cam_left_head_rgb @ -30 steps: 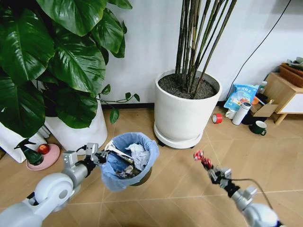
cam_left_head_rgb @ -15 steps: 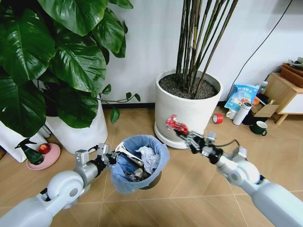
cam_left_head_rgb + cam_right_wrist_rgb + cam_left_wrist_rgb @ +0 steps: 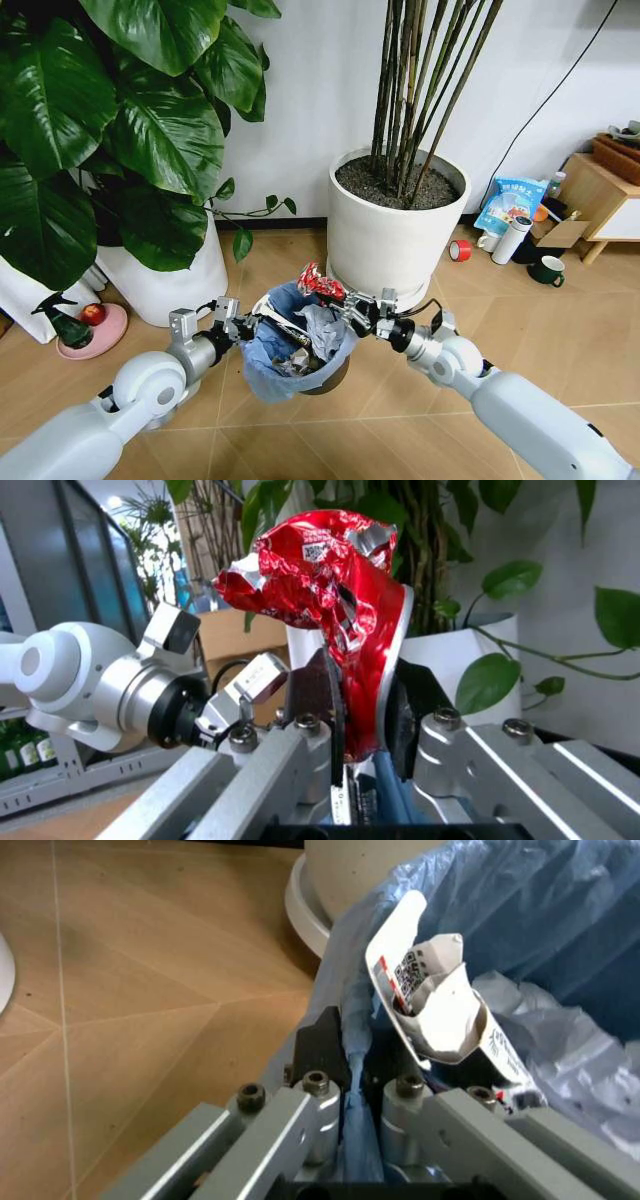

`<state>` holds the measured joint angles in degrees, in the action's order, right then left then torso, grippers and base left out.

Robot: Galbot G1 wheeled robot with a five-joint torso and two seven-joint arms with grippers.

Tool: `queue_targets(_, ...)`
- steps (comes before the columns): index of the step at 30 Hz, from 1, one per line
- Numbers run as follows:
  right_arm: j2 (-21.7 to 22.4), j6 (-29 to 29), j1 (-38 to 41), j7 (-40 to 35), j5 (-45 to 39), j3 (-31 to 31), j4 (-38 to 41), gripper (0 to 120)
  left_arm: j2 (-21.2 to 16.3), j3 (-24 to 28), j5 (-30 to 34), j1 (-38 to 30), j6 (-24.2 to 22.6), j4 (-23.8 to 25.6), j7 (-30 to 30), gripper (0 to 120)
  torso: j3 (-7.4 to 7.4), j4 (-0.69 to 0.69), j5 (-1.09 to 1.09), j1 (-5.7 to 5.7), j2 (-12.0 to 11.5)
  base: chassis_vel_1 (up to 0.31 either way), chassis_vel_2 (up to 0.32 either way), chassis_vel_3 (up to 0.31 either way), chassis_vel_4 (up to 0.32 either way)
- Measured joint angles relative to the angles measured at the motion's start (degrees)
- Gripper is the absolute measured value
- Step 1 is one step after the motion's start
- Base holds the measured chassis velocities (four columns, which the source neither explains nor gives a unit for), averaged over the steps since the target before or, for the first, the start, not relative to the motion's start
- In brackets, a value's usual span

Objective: Pick up the trash bin and place the garbage on the floor into it.

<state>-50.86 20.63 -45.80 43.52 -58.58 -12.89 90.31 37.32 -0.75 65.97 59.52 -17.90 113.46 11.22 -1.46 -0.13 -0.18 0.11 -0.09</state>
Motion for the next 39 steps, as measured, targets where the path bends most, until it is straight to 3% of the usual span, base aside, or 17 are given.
queue_targets(11,-0.4,-0.6,2.8,0.0,0.4,-3.3,-1.2,10,0.3,-0.3,-0.1,-0.1,-0.1,0.0,0.2,0,0.0,0.0,0.01,-0.01,0.0,0.0,0.0,0.0,0.0)
queue_targets(28,1.7,-2.1,4.7,0.4,1.5,-4.2,-1.2,71,-0.1,-1.5,0.0,0.4,-0.4,0.3,0.4,0,0.01,0.0,0.0,-0.01,0.0,0.0,0.0,0.0,0.0)
queue_targets(31,2.0,-2.1,4.7,0.5,1.4,-4.1,-0.7,86,-0.1,-1.8,0.0,0.5,-0.4,0.3,0.4,0,0.0,0.0,0.0,-0.01,0.0,0.0,0.0,0.0,0.0)
queue_targets(35,2.3,-2.1,3.8,0.4,1.1,-3.0,-0.2,98,-0.3,-2.5,-0.1,1.3,-0.4,0.3,0.4,0,0.01,0.0,0.01,-0.01,0.0,0.0,0.0,0.0,0.0)
queue_targets(39,3.2,-2.2,1.5,0.1,0.6,-0.6,0.8,100,-0.5,-3.5,-0.5,2.6,-0.5,0.3,0.5,0,0.0,0.01,0.01,-0.01,0.0,0.0,0.0,0.0,0.0)
